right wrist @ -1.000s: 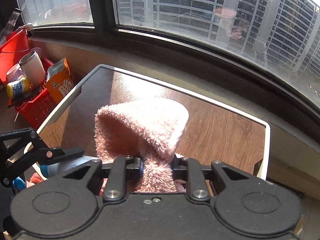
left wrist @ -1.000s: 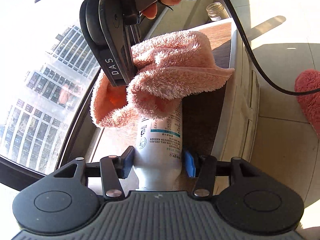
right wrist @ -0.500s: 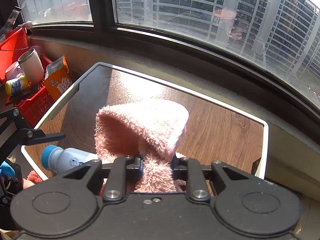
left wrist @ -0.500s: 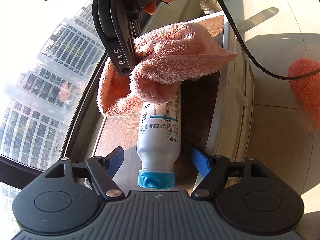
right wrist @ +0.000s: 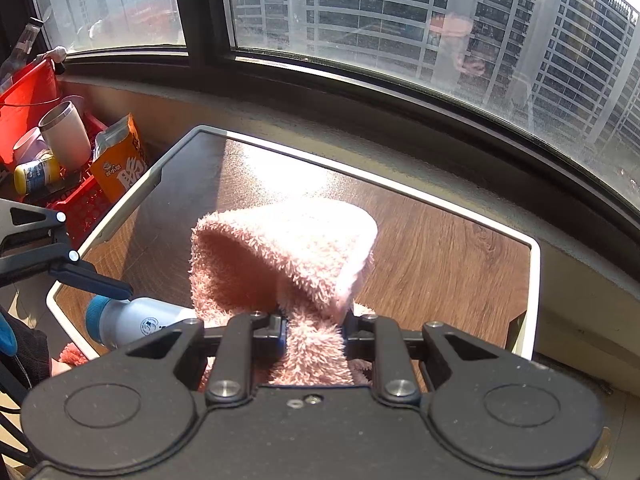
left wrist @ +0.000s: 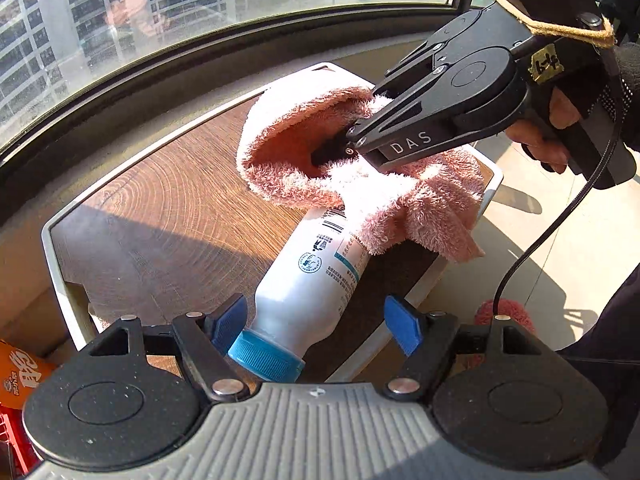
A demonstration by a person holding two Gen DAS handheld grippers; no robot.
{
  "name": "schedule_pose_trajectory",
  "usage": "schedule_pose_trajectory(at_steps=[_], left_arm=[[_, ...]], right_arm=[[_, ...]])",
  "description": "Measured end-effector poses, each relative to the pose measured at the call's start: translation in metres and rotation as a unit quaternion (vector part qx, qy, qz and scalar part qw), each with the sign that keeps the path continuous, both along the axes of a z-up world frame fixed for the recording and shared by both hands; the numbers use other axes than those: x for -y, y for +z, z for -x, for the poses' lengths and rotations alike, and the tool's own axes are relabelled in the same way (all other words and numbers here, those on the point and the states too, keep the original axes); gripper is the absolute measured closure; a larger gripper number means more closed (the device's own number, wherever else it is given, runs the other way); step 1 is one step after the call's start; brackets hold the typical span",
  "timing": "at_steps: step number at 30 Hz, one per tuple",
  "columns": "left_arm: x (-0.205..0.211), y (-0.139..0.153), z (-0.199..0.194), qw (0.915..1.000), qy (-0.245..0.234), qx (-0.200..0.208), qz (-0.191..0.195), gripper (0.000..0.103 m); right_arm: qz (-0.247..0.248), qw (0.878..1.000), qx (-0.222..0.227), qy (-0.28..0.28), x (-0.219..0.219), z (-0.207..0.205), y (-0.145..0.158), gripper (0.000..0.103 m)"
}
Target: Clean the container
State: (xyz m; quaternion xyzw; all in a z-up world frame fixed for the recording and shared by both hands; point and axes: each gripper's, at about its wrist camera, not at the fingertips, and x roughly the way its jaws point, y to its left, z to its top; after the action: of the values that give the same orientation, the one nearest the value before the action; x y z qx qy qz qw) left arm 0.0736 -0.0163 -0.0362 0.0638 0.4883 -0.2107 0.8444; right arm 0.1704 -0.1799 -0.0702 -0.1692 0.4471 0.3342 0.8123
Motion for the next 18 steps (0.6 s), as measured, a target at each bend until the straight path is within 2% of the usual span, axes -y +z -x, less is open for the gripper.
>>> schedule_pose_trajectory(at_steps=[3, 6, 8, 11, 15, 17, 18], left_arm=[[-0.006, -0.005, -0.010, 0.9988, 0.021, -0.028, 0.034, 0.028], [-0.004, -0.017, 0.002, 0.9977, 0.026, -0.049, 0.040, 0.028], [-0.022, -0.027, 0.013, 0.9975, 0.029, -0.057, 0.031, 0.028], [-0.010, -0.026, 0.013, 0.9992, 0.020, -0.036, -0.002, 0.029], [-0.002, -0.029, 0.010, 0.9994, 0.020, -0.018, -0.021, 0.029], [0.001, -0.031, 0.011, 0.9994, 0.013, -0.011, -0.029, 0.037], [0.003, -0.030, 0.013, 0.9993, 0.011, -0.007, -0.035, 0.038]], right_arm=[[0.000, 1.000, 0.000, 0.001, 0.000, 0.000, 0.000, 0.082], [-0.001, 1.000, -0.001, 0.001, 0.000, 0.000, 0.000, 0.082], [-0.003, 1.000, -0.003, 0.000, 0.000, 0.001, 0.000, 0.082], [-0.003, 1.000, -0.003, -0.001, 0.000, 0.001, 0.000, 0.082], [-0.003, 1.000, -0.003, 0.000, 0.000, 0.001, -0.001, 0.082], [-0.003, 1.000, -0.003, 0.000, 0.000, 0.001, 0.000, 0.082], [-0.003, 1.000, -0.003, -0.001, 0.000, 0.002, 0.000, 0.082]])
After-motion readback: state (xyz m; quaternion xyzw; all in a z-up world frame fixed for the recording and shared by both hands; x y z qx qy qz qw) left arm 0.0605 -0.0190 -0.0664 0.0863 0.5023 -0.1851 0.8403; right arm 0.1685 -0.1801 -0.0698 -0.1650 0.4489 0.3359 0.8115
